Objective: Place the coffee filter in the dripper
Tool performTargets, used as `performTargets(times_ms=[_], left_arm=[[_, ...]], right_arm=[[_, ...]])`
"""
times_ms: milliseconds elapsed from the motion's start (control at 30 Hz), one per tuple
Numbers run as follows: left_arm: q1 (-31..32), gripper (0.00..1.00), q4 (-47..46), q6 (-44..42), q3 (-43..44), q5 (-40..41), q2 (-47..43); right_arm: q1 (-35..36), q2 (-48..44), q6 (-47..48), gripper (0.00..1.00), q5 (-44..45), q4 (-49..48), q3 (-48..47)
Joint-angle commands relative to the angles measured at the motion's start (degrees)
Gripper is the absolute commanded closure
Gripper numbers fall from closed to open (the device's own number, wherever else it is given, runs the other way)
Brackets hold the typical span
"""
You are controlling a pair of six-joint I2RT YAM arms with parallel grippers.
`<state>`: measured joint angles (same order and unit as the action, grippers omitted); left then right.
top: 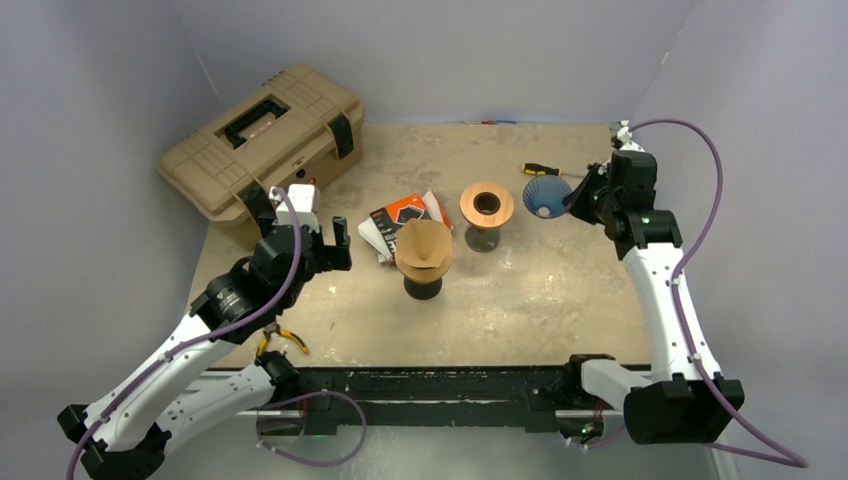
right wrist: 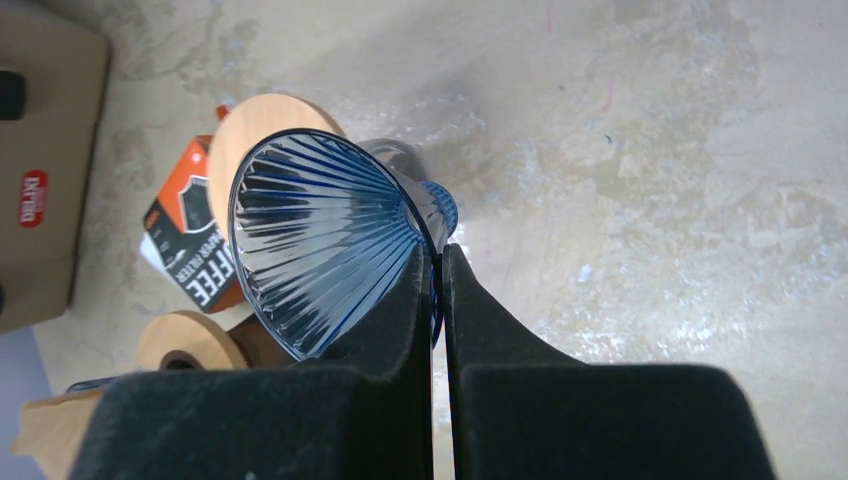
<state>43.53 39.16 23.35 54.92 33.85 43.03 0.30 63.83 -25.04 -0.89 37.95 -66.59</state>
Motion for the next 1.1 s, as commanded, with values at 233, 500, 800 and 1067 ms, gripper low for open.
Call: performTargets(times_ms=[233,500,800,1067], left_arm=[[0.1,0.01,-0.4,-0.2,0.8,0.2,0.1],[0.1,0.01,-0.5,-0.3,0.8,0.1,0.3],[0.1,0.01,-0.4,-0.4,0.8,0.3,0.6],[0.1,0.01,-0.4,-0.4,0.8,0.2,0.8]], right_arm=[[2.5,3.3,-0.9,1.00,-9.8,-2.9,-8.4],[10.9,8.6,-3.9,1.00,-7.2,-5.1,-11.5],[14.0,13.4,-5.1,1.00,-6.7,-7.3,-13.0],[14.1,15.7,-4.6,1.00,-4.5,-8.3,-12.4]])
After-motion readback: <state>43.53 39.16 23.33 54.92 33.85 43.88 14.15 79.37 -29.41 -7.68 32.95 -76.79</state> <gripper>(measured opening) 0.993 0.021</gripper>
